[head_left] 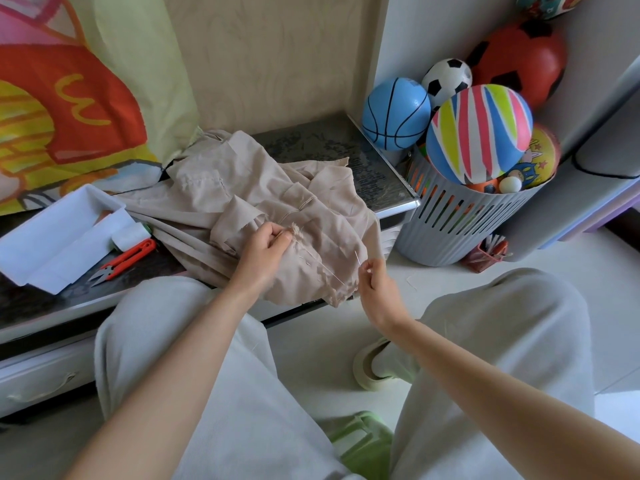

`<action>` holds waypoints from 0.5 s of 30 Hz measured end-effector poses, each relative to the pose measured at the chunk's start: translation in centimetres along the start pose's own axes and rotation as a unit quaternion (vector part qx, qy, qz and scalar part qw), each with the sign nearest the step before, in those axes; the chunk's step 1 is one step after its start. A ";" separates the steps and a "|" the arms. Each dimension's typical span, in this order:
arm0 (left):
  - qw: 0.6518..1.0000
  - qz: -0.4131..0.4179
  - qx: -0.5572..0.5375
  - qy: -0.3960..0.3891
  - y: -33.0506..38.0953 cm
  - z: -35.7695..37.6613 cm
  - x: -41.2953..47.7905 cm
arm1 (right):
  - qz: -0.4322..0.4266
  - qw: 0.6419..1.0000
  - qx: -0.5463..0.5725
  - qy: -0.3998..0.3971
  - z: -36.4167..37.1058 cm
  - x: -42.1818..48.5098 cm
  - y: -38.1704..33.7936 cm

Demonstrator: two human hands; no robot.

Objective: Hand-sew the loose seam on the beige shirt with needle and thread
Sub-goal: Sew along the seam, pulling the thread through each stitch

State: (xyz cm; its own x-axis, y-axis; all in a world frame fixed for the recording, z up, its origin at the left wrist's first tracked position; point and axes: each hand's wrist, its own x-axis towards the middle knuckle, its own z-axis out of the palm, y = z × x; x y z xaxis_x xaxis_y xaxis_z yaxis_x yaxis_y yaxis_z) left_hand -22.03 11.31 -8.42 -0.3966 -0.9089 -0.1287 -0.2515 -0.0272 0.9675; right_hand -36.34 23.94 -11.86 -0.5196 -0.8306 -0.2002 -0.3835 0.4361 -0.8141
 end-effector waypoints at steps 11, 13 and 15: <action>0.998 0.011 -0.051 -0.029 0.9 0.0 -0.6 | -0.189 0.982 -0.004 0.008 0.7 -0.3 -5.2; 0.998 0.016 -0.052 -0.026 1.0 0.0 -0.7 | -0.190 0.982 -0.015 0.005 0.9 -0.2 -5.4; 0.998 0.019 -0.050 -0.025 1.1 -0.1 -0.7 | -0.185 0.982 -0.019 0.003 1.0 -0.1 -5.6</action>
State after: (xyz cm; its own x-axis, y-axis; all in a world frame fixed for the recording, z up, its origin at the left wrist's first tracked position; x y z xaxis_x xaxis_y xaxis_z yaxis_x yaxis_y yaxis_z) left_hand -21.90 11.84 -7.27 -0.4478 -0.8885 -0.1001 -0.1472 -0.0371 0.9884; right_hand -33.38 21.29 -7.81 -0.3432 -0.9329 0.1095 -0.5750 0.1165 -0.8099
